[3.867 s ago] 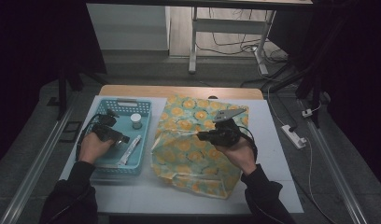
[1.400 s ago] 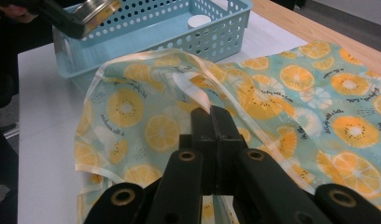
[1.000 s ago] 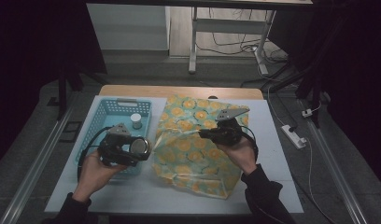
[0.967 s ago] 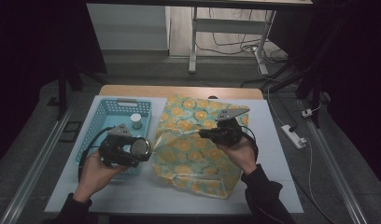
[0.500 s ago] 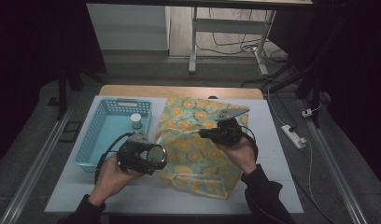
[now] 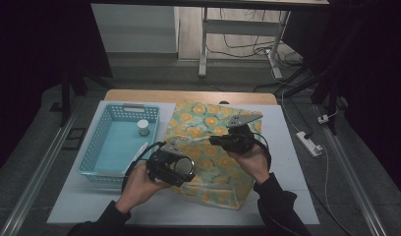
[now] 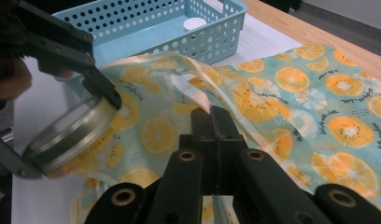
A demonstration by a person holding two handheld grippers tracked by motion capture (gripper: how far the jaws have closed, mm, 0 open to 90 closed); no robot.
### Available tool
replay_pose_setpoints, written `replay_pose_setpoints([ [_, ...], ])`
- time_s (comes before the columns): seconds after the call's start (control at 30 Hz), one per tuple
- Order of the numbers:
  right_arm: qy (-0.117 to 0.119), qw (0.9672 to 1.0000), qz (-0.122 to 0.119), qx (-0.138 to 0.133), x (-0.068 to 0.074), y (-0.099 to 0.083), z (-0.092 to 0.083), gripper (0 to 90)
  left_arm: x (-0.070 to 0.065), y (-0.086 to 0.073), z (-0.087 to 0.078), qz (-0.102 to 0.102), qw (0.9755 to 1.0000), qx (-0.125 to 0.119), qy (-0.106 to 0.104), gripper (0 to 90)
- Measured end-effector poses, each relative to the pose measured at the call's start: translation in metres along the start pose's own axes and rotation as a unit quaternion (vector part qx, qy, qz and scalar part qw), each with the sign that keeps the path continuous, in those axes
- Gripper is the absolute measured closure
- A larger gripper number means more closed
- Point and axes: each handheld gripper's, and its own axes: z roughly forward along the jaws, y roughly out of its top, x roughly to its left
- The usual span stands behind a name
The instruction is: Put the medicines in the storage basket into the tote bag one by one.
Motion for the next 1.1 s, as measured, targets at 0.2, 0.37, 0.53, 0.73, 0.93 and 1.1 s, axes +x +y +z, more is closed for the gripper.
replay_pose_setpoints([
  [0.2, 0.000, 1.0000, 0.000, -0.001, 0.000, 0.000, 0.001, 90.0, 0.002, 0.005, 0.017, 0.004, 1.0000, 0.005, 0.001, 20.3],
  [0.37, 0.000, 1.0000, -0.001, 0.000, 0.000, -0.001, 0.002, 90.0, 0.009, 0.009, 0.029, 0.000, 1.0000, 0.003, 0.000, 20.4],
  [0.53, 0.001, 1.0000, 0.000, 0.002, 0.001, -0.001, 0.003, 90.0, 0.016, 0.013, 0.040, -0.005, 1.0000, -0.002, 0.001, 20.3],
  [0.73, 0.002, 1.0000, 0.000, 0.002, 0.001, -0.001, 0.004, 90.0, 0.025, 0.020, 0.048, -0.022, 0.9997, -0.010, 0.006, 20.3],
  [0.93, 0.003, 1.0000, -0.001, 0.006, 0.002, -0.001, 0.005, 90.0, 0.034, 0.025, 0.058, -0.035, 0.9993, -0.006, 0.015, 20.3],
  [1.1, 0.005, 0.9999, -0.002, 0.011, 0.002, -0.002, 0.008, 90.0, 0.042, 0.027, 0.068, -0.041, 0.9989, 0.000, 0.024, 20.3],
])
